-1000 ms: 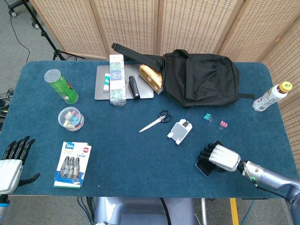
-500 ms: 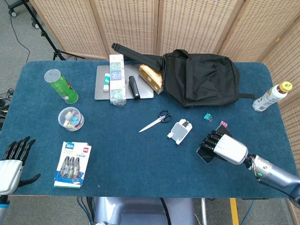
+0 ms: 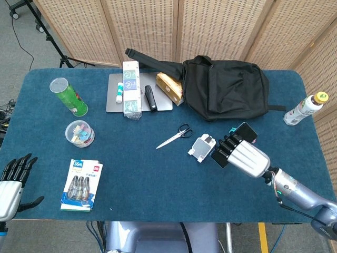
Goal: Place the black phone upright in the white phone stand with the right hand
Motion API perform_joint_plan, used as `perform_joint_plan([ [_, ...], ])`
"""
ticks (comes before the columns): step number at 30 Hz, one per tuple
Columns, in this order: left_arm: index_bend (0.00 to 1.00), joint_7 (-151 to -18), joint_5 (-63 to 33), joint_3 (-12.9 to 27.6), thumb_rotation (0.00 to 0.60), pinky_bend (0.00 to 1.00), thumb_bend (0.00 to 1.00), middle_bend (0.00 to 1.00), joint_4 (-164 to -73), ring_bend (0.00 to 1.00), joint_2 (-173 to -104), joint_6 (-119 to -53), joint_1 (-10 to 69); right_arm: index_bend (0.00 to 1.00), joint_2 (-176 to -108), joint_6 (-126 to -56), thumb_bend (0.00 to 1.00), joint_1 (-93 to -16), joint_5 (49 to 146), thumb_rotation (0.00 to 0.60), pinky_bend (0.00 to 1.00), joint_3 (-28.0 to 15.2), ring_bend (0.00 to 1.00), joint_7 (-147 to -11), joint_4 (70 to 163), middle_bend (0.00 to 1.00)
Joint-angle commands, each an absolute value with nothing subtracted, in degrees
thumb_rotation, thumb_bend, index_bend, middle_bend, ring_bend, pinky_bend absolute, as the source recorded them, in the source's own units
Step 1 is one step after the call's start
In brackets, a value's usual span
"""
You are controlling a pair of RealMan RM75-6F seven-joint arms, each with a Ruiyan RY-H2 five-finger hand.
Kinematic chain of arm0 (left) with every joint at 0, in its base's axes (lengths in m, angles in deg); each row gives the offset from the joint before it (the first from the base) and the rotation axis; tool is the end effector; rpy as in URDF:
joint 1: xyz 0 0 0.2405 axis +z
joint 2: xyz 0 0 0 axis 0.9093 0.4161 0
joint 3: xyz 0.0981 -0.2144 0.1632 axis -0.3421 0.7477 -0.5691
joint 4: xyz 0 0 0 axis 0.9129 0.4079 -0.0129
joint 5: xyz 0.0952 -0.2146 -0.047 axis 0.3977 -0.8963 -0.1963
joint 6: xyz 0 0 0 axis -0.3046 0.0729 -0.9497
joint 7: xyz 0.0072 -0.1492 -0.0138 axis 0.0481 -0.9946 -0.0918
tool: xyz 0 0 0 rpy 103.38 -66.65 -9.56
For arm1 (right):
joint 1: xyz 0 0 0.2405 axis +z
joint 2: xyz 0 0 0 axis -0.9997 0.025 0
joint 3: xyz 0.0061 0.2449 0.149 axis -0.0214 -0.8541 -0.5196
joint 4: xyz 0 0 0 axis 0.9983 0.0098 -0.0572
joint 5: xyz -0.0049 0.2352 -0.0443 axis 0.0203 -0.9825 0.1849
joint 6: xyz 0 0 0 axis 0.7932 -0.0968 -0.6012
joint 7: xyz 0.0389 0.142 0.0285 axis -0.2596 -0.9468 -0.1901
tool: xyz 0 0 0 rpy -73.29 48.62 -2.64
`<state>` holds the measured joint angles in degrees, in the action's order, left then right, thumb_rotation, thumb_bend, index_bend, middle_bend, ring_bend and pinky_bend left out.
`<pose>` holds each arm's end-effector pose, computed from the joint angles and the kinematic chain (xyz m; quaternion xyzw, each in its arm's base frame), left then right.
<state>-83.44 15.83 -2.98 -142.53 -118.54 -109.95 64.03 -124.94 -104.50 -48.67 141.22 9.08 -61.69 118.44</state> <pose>-0.3342 0.1490 0.1339 -0.6128 -0.4028 -0.3917 0.5557 -0.2325 -0.3434 0.1033 0.8415 0.0559 0.3437 0.4130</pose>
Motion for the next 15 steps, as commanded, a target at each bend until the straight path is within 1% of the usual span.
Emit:
perform_joint_plan([
  [1,0.00,-84.3,16.8,-3.2,0.600,0.00,0.00,0.00,-142.9,0.00,-118.0,-110.8,64.3,0.60,-121.4,-91.1,0.54,-45.2,133.2,0.600,0.43,3.1,0.43,-41.5,133.7,0.49],
  [5,0.00,-85.8,17.7,-3.4,0.600,0.00,0.00,0.00,-143.0,0.00,-117.2,-111.9,64.6,0.60,-123.0,-86.7,0.54,-44.1,129.4,0.600,0.43,1.1,0.43,-33.2,136.9,0.49],
  [9,0.00,-88.9,19.2,-3.6,0.600,0.00,0.00,0.00,-143.2,0.00,-115.7,-113.9,65.2,0.60,-126.4,-80.8,0.54,-42.4,122.2,0.600,0.43,-1.3,0.43,-20.3,140.4,0.49],
  [15,0.00,-92.1,19.3,-3.9,0.600,0.00,0.00,0.00,-142.4,0.00,-114.6,-114.1,65.3,0.60,-130.3,-79.3,0.54,-41.3,110.3,0.600,0.43,-3.1,0.43,-4.1,143.6,0.49],
])
